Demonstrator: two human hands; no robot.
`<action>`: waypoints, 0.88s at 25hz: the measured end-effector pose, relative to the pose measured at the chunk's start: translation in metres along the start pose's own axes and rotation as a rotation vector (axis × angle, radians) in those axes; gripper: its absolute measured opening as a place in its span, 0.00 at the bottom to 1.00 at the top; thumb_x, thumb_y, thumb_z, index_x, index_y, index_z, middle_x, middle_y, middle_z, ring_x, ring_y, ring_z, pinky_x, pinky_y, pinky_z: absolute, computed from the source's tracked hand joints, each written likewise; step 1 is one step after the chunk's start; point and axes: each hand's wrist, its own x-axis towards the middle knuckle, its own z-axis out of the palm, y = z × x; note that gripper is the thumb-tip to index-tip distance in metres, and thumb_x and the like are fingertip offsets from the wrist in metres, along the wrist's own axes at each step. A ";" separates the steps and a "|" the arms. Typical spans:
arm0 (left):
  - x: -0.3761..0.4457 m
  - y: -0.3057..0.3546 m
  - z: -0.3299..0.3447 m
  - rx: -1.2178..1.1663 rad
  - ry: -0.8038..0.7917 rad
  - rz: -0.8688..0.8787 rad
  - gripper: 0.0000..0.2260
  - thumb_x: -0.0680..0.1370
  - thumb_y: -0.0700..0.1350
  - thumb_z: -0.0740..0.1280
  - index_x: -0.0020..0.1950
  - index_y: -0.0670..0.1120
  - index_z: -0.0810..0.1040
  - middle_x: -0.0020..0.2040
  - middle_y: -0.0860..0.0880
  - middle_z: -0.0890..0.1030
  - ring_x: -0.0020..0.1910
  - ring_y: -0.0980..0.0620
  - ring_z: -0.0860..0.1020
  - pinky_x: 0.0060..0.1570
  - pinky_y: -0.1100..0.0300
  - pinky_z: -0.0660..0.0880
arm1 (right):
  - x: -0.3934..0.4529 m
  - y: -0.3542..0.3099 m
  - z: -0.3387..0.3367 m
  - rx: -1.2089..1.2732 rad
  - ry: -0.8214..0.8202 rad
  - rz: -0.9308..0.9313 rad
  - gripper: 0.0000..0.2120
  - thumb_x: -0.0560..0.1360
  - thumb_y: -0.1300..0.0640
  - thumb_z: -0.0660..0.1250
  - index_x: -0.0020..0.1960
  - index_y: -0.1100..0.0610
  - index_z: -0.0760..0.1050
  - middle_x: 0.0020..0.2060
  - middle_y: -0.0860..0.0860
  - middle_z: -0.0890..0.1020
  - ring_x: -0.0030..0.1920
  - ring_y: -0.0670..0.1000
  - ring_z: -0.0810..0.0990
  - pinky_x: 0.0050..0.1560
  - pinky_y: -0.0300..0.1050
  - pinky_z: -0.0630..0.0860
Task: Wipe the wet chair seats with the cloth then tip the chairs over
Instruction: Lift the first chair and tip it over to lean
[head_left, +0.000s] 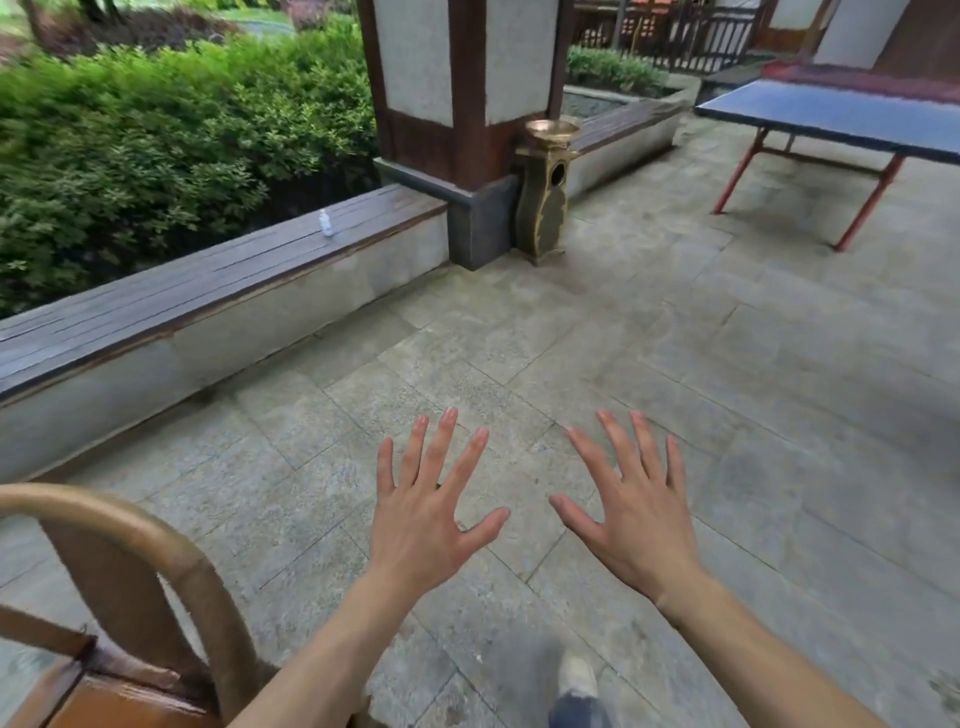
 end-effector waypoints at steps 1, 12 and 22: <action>0.013 -0.006 0.010 0.008 -0.007 -0.019 0.37 0.77 0.73 0.53 0.81 0.57 0.53 0.83 0.48 0.51 0.81 0.42 0.51 0.75 0.32 0.53 | 0.019 0.004 0.014 0.019 -0.007 -0.023 0.34 0.75 0.29 0.52 0.78 0.41 0.58 0.80 0.49 0.59 0.81 0.57 0.49 0.76 0.69 0.53; 0.163 -0.058 0.071 0.157 0.008 -0.368 0.37 0.76 0.73 0.53 0.81 0.58 0.53 0.83 0.49 0.51 0.82 0.45 0.49 0.76 0.35 0.50 | 0.252 0.042 0.115 0.224 -0.090 -0.354 0.33 0.76 0.30 0.54 0.76 0.43 0.61 0.79 0.50 0.61 0.81 0.57 0.52 0.76 0.68 0.53; 0.174 -0.174 0.090 0.285 0.073 -0.821 0.37 0.76 0.72 0.53 0.81 0.57 0.54 0.83 0.49 0.50 0.82 0.45 0.48 0.76 0.35 0.47 | 0.414 -0.097 0.209 0.423 -0.157 -0.791 0.33 0.75 0.31 0.56 0.76 0.43 0.62 0.78 0.50 0.62 0.80 0.58 0.54 0.75 0.70 0.55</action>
